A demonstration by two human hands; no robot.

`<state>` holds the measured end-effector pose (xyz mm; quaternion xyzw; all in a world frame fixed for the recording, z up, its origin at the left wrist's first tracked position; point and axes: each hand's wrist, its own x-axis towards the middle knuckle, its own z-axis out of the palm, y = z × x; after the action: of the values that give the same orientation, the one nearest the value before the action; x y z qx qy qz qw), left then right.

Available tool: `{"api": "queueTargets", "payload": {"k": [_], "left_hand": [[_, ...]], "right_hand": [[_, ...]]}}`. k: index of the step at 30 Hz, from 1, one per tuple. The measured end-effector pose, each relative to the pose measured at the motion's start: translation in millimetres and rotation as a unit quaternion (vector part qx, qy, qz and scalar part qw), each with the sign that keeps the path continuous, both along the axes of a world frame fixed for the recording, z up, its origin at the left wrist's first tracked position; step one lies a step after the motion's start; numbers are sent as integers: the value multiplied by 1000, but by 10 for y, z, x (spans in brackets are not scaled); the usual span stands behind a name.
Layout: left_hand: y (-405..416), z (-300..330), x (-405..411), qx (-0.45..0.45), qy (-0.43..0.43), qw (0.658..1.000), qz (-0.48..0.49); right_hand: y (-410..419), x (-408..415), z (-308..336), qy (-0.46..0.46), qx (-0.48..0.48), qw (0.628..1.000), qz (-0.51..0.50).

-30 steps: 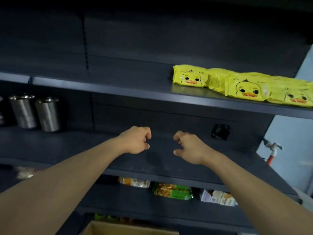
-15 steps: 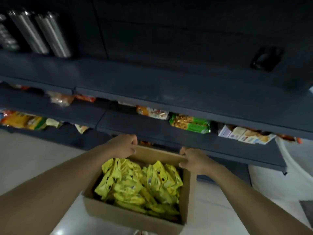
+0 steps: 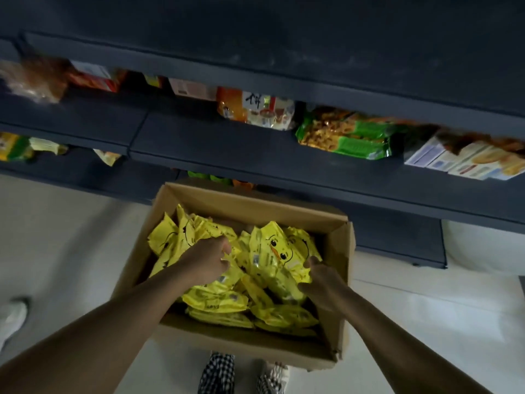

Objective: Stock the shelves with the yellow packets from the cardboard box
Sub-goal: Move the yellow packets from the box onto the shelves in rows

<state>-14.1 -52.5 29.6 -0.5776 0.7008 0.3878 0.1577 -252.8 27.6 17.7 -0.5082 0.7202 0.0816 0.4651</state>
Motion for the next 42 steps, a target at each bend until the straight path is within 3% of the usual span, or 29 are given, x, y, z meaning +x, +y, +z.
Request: {"api": "queueTargets", "payload": {"k": [8,17,24,28,33,38,42], "left_hand": [[-297,-1017,-50,-16,-6,999,-41],[-552,-1621,-37,-38,-15,995,-86],[-686,-1599,-239,-50,-8,992,-114],[-698,-1481,-418,-51,11,991,-123],[-701,-1382,-764,-67,31,983,-169],[-638,-1503,-1154,-90,73,959,-260],[-617,-1688,-1473,-116,109,913,-376]], "right_hand": [[-470,144,-1112,60,-49,990,-117],[-785,319,-1946,65,-92,973,-204],[-626,263,-1780,88,-116,967,-210],[-358,232,-1521,56,-119,965,-229],[93,339,-1415,59,-49,961,-266],[403,363,-1456,105,-3,960,-260],[495,304,-1507,131,-23,956,-261]]}}
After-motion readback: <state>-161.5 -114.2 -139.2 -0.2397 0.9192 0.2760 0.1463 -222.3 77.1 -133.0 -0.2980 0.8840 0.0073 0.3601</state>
